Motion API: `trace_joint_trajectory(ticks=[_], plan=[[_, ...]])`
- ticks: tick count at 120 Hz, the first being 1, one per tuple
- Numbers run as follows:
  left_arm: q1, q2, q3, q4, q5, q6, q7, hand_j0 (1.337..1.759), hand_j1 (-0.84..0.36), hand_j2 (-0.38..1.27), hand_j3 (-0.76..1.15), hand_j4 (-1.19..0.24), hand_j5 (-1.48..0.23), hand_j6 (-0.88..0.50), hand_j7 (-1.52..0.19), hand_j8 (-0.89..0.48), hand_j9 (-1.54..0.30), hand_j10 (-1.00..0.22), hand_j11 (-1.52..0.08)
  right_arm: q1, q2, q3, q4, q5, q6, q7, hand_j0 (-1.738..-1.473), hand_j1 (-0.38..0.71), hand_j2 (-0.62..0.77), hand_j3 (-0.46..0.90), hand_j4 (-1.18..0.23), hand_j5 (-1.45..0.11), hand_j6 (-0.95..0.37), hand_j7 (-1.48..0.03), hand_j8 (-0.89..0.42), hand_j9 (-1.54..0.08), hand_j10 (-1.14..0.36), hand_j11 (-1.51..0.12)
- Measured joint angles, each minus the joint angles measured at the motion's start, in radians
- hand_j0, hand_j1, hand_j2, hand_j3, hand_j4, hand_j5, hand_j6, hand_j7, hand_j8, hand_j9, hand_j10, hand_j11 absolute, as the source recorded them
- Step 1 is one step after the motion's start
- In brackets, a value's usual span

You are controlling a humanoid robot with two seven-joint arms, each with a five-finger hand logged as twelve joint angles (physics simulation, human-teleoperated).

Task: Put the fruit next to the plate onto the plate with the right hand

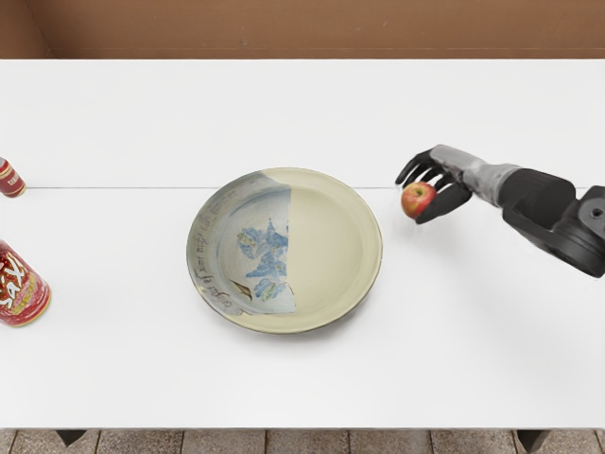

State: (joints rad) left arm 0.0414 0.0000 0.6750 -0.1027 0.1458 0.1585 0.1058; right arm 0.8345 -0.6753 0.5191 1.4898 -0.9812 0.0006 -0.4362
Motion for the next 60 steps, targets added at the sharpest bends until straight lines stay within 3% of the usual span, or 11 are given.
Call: trace_joint_trajectory(ticks=[26,60], plan=[[0.000,0.000,0.000,0.000,0.000,0.000,0.000,1.658,0.07,0.05,0.00,-0.23,-0.30,-0.23,-0.30,-0.23,-0.30,-0.23,-0.30,0.004,-0.017,0.077,0.047,0.095,0.138,0.004,-1.658,0.25,0.20,0.00,-0.59,-0.78,-0.48,-0.77,-0.43,-0.78,-0.58,-0.77],[0.000,0.000,0.000,0.000,0.000,0.000,0.000,1.658,0.07,0.05,0.00,-0.23,-0.30,-0.23,-0.30,-0.23,-0.30,-0.23,-0.30,0.001,0.077,0.089,0.056,0.111,0.166,0.002,-1.658,0.28,0.26,0.00,-0.59,-0.80,-0.46,-0.78,-0.41,-0.79,-0.57,-0.78]])
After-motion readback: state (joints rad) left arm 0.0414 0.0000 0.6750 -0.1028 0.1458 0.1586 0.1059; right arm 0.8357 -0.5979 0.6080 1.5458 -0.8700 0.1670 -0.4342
